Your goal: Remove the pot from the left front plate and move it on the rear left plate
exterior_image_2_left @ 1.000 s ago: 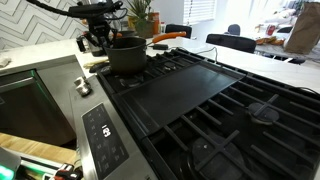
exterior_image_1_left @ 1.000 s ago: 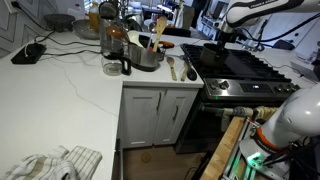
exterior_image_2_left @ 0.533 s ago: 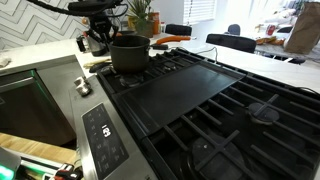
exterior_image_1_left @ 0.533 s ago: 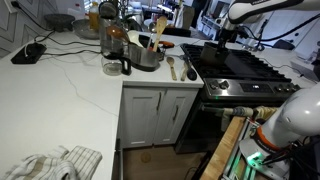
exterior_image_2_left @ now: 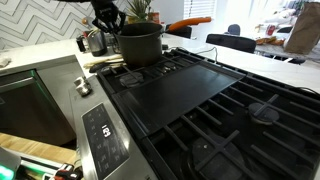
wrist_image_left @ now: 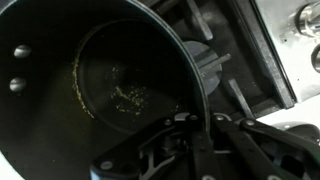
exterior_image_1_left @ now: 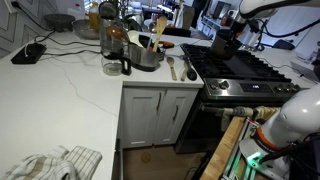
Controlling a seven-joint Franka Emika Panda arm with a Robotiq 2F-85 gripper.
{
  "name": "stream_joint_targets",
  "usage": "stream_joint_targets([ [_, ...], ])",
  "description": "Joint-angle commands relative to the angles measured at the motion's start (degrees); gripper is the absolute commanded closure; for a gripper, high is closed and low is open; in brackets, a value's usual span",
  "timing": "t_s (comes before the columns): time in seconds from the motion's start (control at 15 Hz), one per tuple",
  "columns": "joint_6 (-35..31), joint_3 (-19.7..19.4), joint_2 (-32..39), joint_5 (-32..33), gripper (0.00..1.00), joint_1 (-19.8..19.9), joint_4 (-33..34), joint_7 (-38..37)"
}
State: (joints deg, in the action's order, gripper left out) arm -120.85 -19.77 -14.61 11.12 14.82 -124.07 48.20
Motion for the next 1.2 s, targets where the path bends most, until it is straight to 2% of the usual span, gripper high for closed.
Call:
stream_joint_targets([
  [0.0, -2.22, -1.85, -0.65, 4.02, 0.99, 2.72, 3.58, -0.58],
  [0.47, 1.03, -10.33, 5.95, -2.54, 0.99, 6.06, 15.48, 5.23],
  [0.73, 2.31, -14.54, 12.14, -10.20, 0.99, 8.07, 22.31, 8.74],
  [0.8, 2.96, -14.88, 13.03, -12.03, 0.99, 8.51, 23.41, 8.83],
  [0.87, 1.42, -13.18, 9.39, -8.75, 0.95, 8.37, 18.16, 6.54],
  [1.13, 2.17, -13.54, 12.53, -11.03, 0.95, 9.23, 21.03, 7.12],
])
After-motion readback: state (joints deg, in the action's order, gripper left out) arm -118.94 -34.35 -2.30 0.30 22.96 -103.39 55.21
